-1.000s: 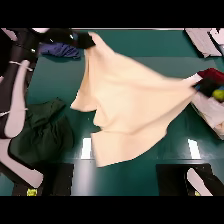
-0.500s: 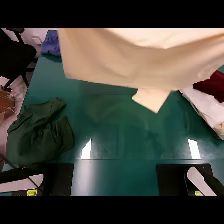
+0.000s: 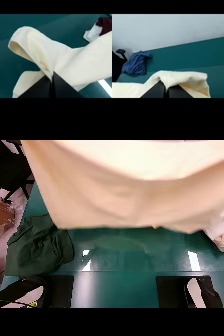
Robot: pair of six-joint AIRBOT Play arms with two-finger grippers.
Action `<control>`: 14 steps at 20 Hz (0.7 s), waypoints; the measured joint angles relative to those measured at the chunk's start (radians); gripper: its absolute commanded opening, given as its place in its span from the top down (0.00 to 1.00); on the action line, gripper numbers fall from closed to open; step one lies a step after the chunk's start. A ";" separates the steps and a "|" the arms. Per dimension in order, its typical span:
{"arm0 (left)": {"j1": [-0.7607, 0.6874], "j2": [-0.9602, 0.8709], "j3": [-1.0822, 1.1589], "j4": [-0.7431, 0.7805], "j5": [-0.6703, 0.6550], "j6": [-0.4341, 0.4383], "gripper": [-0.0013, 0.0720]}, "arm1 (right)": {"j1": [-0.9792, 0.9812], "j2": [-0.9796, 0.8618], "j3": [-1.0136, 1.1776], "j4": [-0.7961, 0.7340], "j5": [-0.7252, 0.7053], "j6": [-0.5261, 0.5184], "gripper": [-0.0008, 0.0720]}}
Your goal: Fold the shirts.
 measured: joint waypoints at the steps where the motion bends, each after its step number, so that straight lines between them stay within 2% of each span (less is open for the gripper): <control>1: 0.000 0.005 -0.042 0.005 -0.013 -0.007 0.95 | 0.011 -0.032 0.000 -0.006 -0.002 0.002 0.96; 3: 0.000 0.006 -0.156 0.015 0.012 -0.006 0.95 | 0.078 -0.137 0.002 -0.014 -0.005 0.000 0.96; 5: 0.000 -0.005 -0.290 0.021 0.111 0.012 0.95 | 0.201 -0.299 0.002 -0.032 -0.006 -0.021 0.96; 9: 0.000 -0.109 -0.528 0.020 0.399 0.075 0.95 | 0.418 -0.640 0.003 -0.061 -0.056 -0.081 0.96; 14: 0.000 -0.348 -0.605 -0.021 0.759 0.136 0.95 | 0.487 -0.953 0.006 -0.105 -0.179 -0.106 0.96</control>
